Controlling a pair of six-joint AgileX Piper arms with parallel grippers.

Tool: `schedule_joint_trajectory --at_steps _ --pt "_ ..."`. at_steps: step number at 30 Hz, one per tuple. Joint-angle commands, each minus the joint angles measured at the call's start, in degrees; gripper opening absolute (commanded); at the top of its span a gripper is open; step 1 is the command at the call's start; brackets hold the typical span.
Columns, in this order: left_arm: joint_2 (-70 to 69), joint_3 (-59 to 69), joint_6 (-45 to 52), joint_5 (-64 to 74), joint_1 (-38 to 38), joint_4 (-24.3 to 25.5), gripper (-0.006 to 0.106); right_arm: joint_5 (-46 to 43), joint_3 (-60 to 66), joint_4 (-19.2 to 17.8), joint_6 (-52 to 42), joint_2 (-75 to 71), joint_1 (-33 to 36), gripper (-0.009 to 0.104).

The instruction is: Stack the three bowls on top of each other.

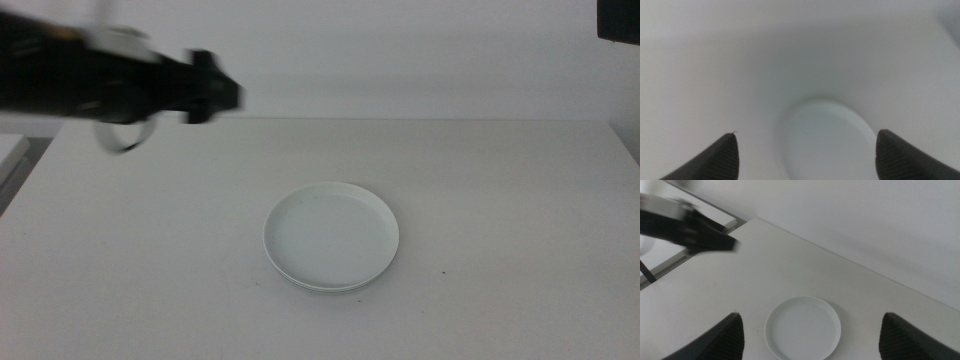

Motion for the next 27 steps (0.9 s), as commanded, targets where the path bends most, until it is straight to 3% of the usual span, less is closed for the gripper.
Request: schedule_joint_trajectory --at_steps 1,6,8,13,27 --pt "-10.3 6.8 -3.7 -7.1 0.1 6.1 0.094 -0.5 0.2 0.2 -0.6 -0.1 -0.4 0.088" --pt "-25.1 12.2 -15.5 -6.4 0.1 23.2 0.094 -0.5 0.2 0.2 -0.6 -0.1 -0.4 0.088" --pt "-27.5 12.2 -17.6 -4.0 0.1 27.1 0.094 -0.5 0.2 0.2 -0.6 -0.1 -0.4 0.088" --pt "-29.8 12.2 -17.8 -2.1 0.1 29.2 0.094 -0.5 0.2 0.2 -0.6 -0.1 -0.4 0.088" --pt "-30.0 12.2 -17.8 -5.3 0.1 29.1 0.094 -2.2 0.5 0.1 -0.8 -0.1 -0.4 0.088"
